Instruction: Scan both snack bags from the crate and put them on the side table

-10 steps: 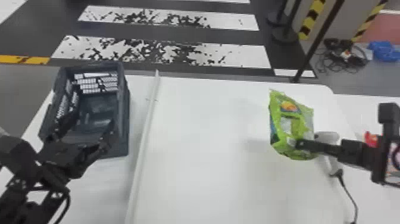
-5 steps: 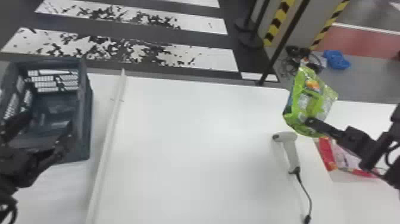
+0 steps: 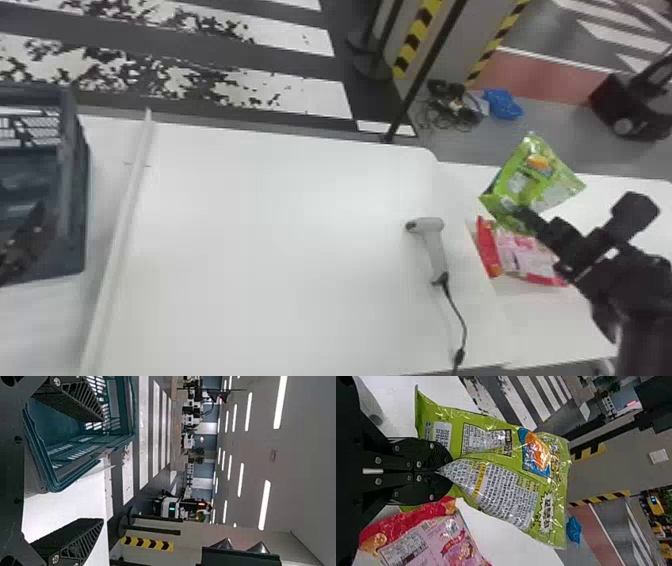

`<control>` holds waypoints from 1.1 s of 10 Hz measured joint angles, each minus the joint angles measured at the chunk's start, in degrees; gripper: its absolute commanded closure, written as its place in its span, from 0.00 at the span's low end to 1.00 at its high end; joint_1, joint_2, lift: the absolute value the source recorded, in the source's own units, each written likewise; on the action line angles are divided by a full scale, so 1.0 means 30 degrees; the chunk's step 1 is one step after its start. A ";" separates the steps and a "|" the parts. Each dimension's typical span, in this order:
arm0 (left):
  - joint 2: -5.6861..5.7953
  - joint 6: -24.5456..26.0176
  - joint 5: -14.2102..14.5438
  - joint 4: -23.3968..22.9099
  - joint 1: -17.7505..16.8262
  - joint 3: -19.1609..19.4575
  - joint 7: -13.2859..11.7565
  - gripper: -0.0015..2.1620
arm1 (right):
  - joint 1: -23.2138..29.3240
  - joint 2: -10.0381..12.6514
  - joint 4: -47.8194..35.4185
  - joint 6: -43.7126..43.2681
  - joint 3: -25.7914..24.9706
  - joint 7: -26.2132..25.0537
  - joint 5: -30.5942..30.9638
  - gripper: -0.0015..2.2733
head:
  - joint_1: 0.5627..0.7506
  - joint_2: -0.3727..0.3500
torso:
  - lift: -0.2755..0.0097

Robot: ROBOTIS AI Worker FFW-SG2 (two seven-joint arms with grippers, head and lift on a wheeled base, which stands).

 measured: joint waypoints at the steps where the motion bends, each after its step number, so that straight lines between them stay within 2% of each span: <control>1: 0.0011 -0.0001 0.0004 0.0003 -0.0010 0.0006 0.0000 0.05 | -0.0330 -0.0392 0.1385 -0.1457 0.0230 -0.0548 0.0373 0.96 | 0.70 0.03 | 0.66; 2: 0.0006 0.0013 0.0004 -0.0002 -0.0016 0.0008 0.0000 0.05 | -0.0812 -0.1065 0.3189 -0.3086 0.0679 -0.1187 0.0609 0.96 | 0.70 0.03 | 0.66; 4: -0.0019 0.0021 0.0003 -0.0104 0.0044 0.0010 0.0000 0.05 | -0.2149 -0.2490 0.6636 -0.4758 0.1837 -0.1423 0.1176 0.94 | 0.70 0.03 | 0.66; 5: -0.0039 0.0017 0.0003 -0.0117 0.0055 0.0009 0.0000 0.05 | -0.2755 -0.2902 0.7867 -0.5292 0.2359 -0.1480 0.1545 0.72 | 0.70 0.03 | 0.66; 6: -0.0063 -0.0010 0.0002 -0.0127 0.0057 0.0000 -0.0012 0.05 | -0.3306 -0.3245 0.9073 -0.6128 0.2908 -0.1727 0.1884 0.26 | 0.70 0.03 | 0.66; 7: -0.0070 -0.0021 0.0002 -0.0141 0.0058 -0.0014 -0.0016 0.05 | -0.3679 -0.3599 1.0139 -0.6923 0.3533 -0.1777 0.2128 0.00 | 0.70 0.03 | 0.66; 9: -0.0072 -0.0024 0.0002 -0.0148 0.0035 -0.0022 0.0000 0.05 | -0.3893 -0.3819 1.0990 -0.7810 0.4300 -0.1859 0.2750 0.02 | 0.70 0.03 | 0.66; 11: -0.0086 -0.0024 0.0002 -0.0148 0.0028 -0.0003 0.0001 0.05 | -0.3590 -0.3693 1.0407 -0.8288 0.4403 -0.1869 0.2919 0.02 | 0.70 0.03 | 0.66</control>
